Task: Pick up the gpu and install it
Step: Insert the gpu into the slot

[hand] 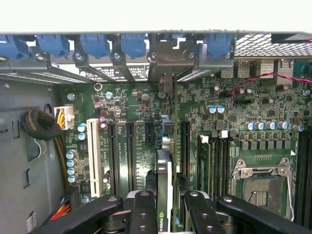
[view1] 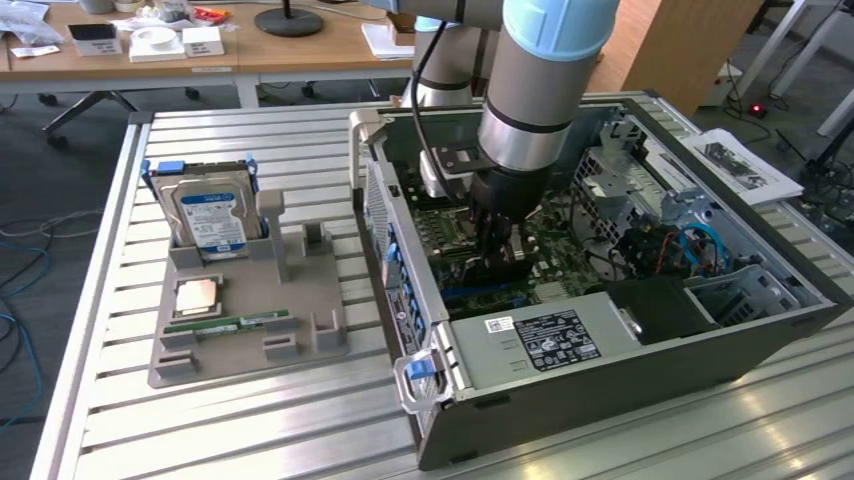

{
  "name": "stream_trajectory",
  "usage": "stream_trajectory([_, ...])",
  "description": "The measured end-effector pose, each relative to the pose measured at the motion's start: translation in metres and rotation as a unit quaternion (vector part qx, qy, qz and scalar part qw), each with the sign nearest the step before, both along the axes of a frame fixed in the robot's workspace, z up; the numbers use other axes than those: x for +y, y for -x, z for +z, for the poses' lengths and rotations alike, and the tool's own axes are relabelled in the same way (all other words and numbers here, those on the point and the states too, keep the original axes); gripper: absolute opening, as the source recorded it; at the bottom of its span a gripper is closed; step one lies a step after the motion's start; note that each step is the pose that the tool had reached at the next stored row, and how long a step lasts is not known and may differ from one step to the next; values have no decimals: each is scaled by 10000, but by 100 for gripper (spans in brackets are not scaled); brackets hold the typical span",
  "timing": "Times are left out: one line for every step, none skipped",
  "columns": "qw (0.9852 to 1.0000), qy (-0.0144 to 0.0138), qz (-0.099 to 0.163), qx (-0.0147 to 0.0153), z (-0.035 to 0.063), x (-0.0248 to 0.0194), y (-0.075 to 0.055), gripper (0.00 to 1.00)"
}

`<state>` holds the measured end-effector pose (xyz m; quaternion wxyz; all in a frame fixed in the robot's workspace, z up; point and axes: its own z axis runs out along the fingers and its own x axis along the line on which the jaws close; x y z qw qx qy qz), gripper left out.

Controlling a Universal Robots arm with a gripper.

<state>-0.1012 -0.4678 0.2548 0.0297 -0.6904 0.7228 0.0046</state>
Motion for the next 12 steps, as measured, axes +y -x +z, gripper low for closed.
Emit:
stream_trajectory([10000, 0, 4, 0, 0, 0, 0, 27])
stream_trajectory([10000, -1, 6, 0, -1, 0, 0, 27])
stream_trajectory([10000, -1, 7, 0, -1, 0, 0, 27])
stream_trajectory([10000, -1, 7, 0, -1, 0, 0, 27])
stream_trajectory([10000, -1, 7, 0, -1, 0, 0, 27])
stream_trajectory([10000, -2, 7, -1, 0, 0, 0, 27])
stream_trajectory([10000, -3, 7, -1, 3, 1, 0, 27])
stream_trajectory([10000, -4, 7, -1, 8, 1, 0, 27])
stream_trajectory([10000, -3, 6, -1, 14, 1, 0, 27])
stream_trajectory([10000, -3, 6, -1, 18, 1, 0, 27])
stream_trajectory([10000, -1, 6, -1, 21, 0, 0, 27])
stream_trajectory([10000, -1, 7, 0, 21, 0, 0, 27])
